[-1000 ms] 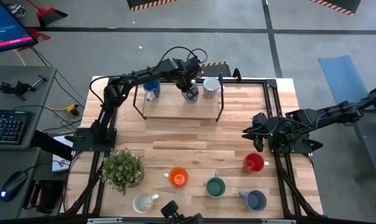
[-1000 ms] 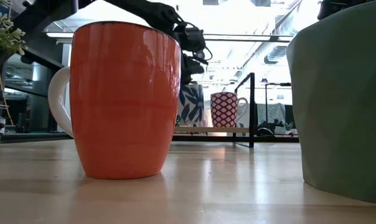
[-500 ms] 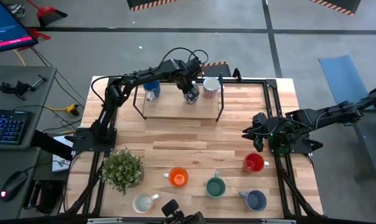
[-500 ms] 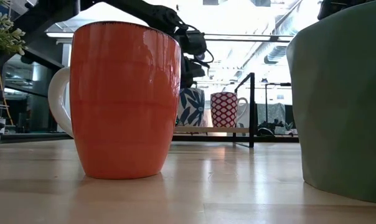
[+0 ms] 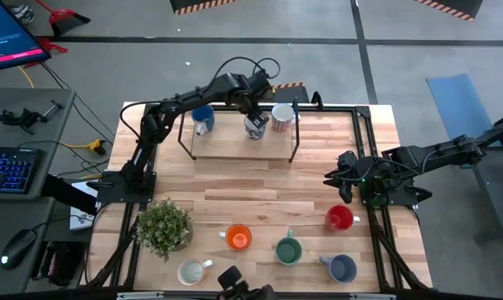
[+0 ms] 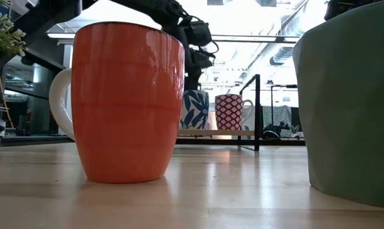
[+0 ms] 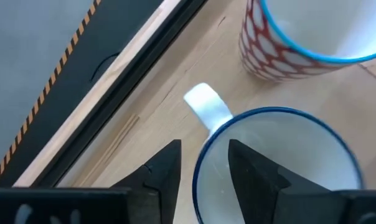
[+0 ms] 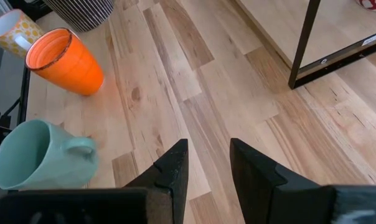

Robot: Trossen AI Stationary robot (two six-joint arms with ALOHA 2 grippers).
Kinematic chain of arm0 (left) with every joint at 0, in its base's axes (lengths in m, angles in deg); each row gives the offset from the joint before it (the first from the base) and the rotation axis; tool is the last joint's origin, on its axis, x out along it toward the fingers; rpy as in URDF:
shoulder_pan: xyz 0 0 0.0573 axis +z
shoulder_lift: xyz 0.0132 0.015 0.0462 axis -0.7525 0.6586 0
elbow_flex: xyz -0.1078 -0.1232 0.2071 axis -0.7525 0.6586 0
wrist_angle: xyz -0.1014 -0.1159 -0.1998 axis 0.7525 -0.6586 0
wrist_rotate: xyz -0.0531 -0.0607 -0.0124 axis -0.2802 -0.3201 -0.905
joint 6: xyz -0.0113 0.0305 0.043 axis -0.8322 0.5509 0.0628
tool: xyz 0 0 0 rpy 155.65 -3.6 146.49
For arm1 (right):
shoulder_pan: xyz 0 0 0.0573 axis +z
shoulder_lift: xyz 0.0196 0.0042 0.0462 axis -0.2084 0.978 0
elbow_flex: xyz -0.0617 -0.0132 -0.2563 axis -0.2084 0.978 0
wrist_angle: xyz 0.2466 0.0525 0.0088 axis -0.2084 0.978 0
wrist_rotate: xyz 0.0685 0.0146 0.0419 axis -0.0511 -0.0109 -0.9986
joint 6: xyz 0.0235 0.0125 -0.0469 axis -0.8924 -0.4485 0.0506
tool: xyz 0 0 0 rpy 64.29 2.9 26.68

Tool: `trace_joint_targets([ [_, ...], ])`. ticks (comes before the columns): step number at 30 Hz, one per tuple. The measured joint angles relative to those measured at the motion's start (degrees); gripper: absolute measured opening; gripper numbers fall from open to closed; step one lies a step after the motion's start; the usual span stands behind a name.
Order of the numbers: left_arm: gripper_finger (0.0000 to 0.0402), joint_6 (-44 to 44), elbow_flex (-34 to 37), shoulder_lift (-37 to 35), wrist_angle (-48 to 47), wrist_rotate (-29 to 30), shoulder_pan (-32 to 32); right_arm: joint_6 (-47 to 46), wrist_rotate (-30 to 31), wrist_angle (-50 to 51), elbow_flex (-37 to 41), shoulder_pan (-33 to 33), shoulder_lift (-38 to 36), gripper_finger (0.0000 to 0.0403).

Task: Place coffee mugs
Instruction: Put the blue pattern mug on the shelf

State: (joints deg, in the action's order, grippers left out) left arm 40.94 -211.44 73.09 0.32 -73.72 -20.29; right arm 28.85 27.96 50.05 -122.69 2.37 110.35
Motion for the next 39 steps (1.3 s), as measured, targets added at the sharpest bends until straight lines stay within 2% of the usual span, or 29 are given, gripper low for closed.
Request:
trace_joint_targets([
  [6,0.0124,-0.8,-6.4,0.0,-8.5,0.0,-0.7,0.5,0.0,0.0,0.0,0.0,0.0,0.0099],
  [9,0.0124,-1.5,-9.0,0.0,-13.7,-2.9,-2.0,0.6,0.0,0.0,0.0,0.0,0.0,0.0099],
  [12,0.0123,-1.9,-9.6,0.0,-19.2,-6.3,-3.9,0.6,0.0,0.0,0.0,0.0,0.0,0.0099],
  [16,0.0118,-0.6,-9.2,0.0,-26.2,-5.0,-7.0,0.4,0.0,0.0,0.0,0.0,0.0,0.0099],
  [23,0.0115,0.0,-8.5,0.5,-25.6,2.2,-9.5,0.2,0.0,0.0,0.0,0.0,0.0,0.0099],
  [32,0.0115,1.1,-8.4,4.4,-23.8,3.3,-7.9,-1.4,-0.3,0.0,0.0,0.0,0.0,0.0099],
  [39,0.0115,1.6,-8.4,4.5,-21.2,3.4,-6.4,-1.4,-0.3,0.1,0.0,0.0,0.0,0.0099],
])
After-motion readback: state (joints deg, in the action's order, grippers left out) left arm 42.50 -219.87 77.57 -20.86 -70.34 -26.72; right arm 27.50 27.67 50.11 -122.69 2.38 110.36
